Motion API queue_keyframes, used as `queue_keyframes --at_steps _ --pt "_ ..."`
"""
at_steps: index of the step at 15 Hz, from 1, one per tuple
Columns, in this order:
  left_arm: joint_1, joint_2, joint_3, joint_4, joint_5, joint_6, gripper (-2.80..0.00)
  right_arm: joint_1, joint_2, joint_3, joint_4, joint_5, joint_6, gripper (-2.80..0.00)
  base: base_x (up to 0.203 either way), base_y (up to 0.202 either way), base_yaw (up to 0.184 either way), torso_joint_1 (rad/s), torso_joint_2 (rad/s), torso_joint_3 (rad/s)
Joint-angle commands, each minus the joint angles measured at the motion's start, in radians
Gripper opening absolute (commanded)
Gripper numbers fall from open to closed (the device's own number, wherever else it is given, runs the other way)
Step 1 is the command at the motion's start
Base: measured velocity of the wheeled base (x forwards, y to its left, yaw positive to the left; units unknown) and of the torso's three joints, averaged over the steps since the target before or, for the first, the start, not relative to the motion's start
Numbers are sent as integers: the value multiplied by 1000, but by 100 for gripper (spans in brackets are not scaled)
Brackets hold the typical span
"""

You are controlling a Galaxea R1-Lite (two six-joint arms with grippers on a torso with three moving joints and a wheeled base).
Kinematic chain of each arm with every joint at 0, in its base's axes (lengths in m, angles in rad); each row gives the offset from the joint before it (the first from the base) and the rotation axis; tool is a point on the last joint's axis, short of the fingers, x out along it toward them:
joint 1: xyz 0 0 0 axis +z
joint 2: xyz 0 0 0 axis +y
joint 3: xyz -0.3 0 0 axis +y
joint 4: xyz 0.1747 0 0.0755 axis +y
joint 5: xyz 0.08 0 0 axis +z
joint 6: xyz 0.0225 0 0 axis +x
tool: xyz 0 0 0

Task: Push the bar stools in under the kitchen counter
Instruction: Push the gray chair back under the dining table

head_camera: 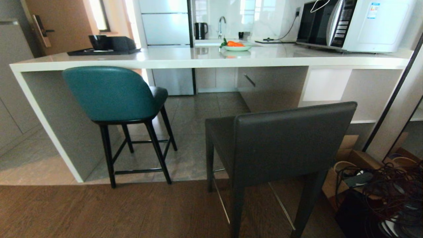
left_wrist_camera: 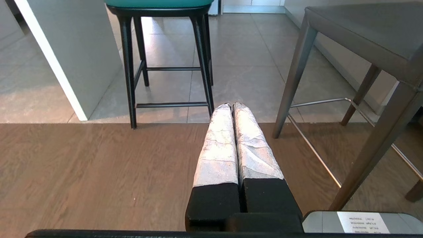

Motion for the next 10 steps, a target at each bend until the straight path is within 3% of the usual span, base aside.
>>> queue_keyframes --at_steps 1,4,6,7,9,10 --pt "0 1 0 0 0 0 -280 0 2 29 -1 0 0 -280 0 0 0 0 0 0" --pt "0 1 0 0 0 0 -280 1 0 29 -5 20 -34 -280 0 0 0 0 0 0" --pt "0 1 0 -1 0 0 -280 1 16 25 -8 53 -159 -280 0 0 0 0 0 0" --pt "0 1 0 0 0 0 -280 1 48 25 -10 60 -176 -280 0 0 0 0 0 0" --pt "0 1 0 0 0 0 -280 1 73 -22 -9 92 -139 -280 0 0 0 0 0 0" --pt "0 1 0 0 0 0 -280 2 107 -106 0 129 -56 -280 0 0 0 0 0 0"
